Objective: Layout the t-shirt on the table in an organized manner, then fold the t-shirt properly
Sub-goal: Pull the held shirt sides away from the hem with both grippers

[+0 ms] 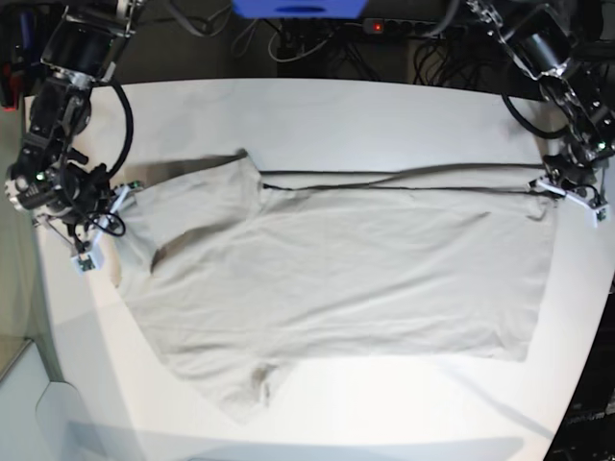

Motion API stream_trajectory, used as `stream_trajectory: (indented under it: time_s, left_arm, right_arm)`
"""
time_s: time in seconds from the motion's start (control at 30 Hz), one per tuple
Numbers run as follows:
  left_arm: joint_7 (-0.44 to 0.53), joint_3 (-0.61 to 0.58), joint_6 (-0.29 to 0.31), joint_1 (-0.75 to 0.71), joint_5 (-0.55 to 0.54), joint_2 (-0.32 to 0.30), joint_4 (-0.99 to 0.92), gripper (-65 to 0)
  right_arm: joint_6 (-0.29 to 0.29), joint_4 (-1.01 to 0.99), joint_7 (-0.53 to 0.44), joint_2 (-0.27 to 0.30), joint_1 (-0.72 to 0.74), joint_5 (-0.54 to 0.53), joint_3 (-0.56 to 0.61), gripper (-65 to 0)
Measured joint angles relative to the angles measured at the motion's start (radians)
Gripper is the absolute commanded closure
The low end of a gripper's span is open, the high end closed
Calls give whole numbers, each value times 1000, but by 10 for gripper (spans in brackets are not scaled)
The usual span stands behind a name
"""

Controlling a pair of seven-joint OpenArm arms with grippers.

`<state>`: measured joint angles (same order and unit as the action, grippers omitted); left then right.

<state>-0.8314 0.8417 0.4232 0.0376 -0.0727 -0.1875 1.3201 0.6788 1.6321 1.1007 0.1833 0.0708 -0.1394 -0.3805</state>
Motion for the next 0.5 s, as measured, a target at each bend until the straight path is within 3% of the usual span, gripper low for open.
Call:
stream_trajectory:
  time_s: [0.5]
  left_arm:
    - [-180,-2,1,6,-18,-8,248,-2]
  right_arm:
    - [0,7,14,53,-9,-5,1,0]
